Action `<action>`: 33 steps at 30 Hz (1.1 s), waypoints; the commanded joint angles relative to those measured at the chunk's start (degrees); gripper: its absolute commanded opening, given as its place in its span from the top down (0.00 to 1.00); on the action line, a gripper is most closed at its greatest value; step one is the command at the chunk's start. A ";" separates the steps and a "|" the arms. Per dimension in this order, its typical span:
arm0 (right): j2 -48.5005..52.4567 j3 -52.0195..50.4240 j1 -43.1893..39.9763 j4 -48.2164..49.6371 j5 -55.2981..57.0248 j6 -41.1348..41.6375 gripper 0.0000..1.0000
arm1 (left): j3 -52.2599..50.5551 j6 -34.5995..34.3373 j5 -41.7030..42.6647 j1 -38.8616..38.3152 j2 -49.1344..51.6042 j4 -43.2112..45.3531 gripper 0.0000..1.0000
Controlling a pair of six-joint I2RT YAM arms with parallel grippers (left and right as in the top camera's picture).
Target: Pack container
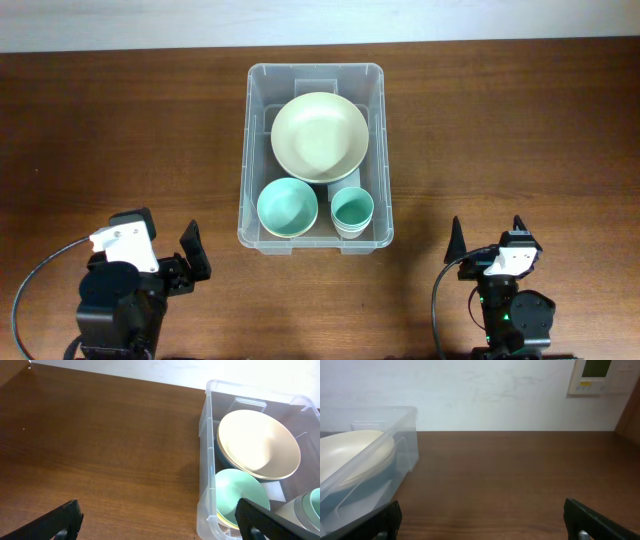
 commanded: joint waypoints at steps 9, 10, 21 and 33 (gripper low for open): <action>-0.59 -0.26 -0.04 -0.42 -0.33 -0.52 0.01 | -0.33 -0.74 0.44 0.35 -0.22 0.09 0.00; -0.59 -0.26 -0.04 -0.42 -0.33 -0.52 0.01 | -0.33 -0.74 0.44 0.35 -0.22 0.09 0.00; -0.59 -0.26 -0.04 -0.42 -0.33 -0.52 0.01 | -0.35 0.98 -1.53 0.35 -0.22 -2.36 0.00; -0.59 -0.26 -0.04 -0.42 -0.33 -0.52 0.01 | -14.12 19.32 9.33 3.78 -12.22 3.28 0.00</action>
